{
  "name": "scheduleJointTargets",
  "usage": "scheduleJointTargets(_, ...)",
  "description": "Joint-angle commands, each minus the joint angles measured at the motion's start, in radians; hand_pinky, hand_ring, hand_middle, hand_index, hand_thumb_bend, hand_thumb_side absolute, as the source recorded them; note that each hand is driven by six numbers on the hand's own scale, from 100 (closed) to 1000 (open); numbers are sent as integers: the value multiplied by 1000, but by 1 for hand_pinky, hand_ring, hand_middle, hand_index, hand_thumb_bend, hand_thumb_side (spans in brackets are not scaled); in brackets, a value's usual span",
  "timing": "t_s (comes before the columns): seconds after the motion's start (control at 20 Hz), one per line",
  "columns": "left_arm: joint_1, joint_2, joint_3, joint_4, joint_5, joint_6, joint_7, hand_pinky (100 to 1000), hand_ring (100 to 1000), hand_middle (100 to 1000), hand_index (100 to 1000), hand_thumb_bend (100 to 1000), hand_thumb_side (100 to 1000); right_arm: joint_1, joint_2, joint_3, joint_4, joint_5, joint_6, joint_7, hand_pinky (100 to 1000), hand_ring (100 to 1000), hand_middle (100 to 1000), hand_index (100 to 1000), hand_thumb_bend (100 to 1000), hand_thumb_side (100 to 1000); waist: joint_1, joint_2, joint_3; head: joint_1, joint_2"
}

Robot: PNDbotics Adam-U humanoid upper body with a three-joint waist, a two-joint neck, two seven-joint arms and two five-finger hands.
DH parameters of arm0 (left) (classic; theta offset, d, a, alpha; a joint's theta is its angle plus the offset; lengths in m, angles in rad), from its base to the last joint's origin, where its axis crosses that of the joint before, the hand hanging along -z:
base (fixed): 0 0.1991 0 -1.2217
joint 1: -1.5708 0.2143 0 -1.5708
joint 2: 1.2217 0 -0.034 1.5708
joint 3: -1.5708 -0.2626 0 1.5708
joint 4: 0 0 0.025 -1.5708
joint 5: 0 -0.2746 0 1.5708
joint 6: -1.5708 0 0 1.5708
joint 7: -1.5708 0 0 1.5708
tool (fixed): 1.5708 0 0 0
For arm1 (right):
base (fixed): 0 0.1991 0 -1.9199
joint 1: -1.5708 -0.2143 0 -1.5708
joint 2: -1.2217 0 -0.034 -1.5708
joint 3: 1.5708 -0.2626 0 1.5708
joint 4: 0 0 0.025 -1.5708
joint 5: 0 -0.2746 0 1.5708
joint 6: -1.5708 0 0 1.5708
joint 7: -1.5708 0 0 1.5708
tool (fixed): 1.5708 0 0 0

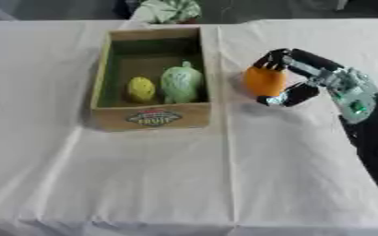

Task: Pick up objects on the table and place them in the box.

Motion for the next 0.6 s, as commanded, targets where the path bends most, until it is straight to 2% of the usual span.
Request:
scheduleJointTargets(0.05, -2, 7, 2, -16, -5, 0, -3, 562, 572, 574, 728, 137, 870, -16, -8, -10, 8, 57, -9, -34, 682, 718, 703, 783, 378, 220, 1, -11, -2, -3, 5)
scheduleJointTargets(0.1, -2, 6, 2, -16, -5, 0, -3, 562, 572, 574, 728, 136, 870, -16, -6, -13, 9, 72, -11, -48, 671, 697, 652, 726, 330, 154, 0, -11, -2, -2, 5)
scheduleJointTargets(0.15, -1, 6, 3, -15, -5, 1, -3, 562, 571, 574, 728, 136, 870, -16, -5, -18, 8, 88, -13, -63, 663, 681, 614, 685, 291, 155, 0, -12, -3, -2, 5)
scheduleJointTargets(0.2, -1, 5, 3, -15, -5, 1, -3, 561, 571, 573, 728, 136, 871, -16, -4, -25, 7, 104, -14, -79, 647, 651, 545, 610, 196, 151, 0, -12, -3, -1, 5)
scheduleJointTargets(0.25, 0, 4, 3, -14, -5, 1, -3, 561, 570, 573, 728, 136, 871, -16, -3, -33, 4, 115, -14, -95, 639, 638, 519, 580, 135, 147, 0, -12, -4, 0, 5)
scheduleJointTargets(0.3, 1, 3, 3, -14, -5, 1, -3, 561, 570, 573, 728, 135, 871, -16, -2, -41, 0, 121, -14, -112, 613, 606, 455, 498, 100, 138, 0, -13, -5, 0, 5)
scheduleJointTargets(0.5, 3, 0, 3, -11, -6, 2, -2, 560, 569, 572, 728, 132, 872, -17, -7, -65, -18, 96, -1, -177, 564, 553, 348, 375, 100, 133, 0, -15, -7, 1, 5)
scheduleJointTargets(0.6, 4, -1, 2, -10, -6, 3, -3, 560, 568, 572, 727, 130, 873, -18, -13, -71, -34, 68, 7, -210, 549, 536, 322, 345, 100, 132, 0, -16, -8, 2, 5)
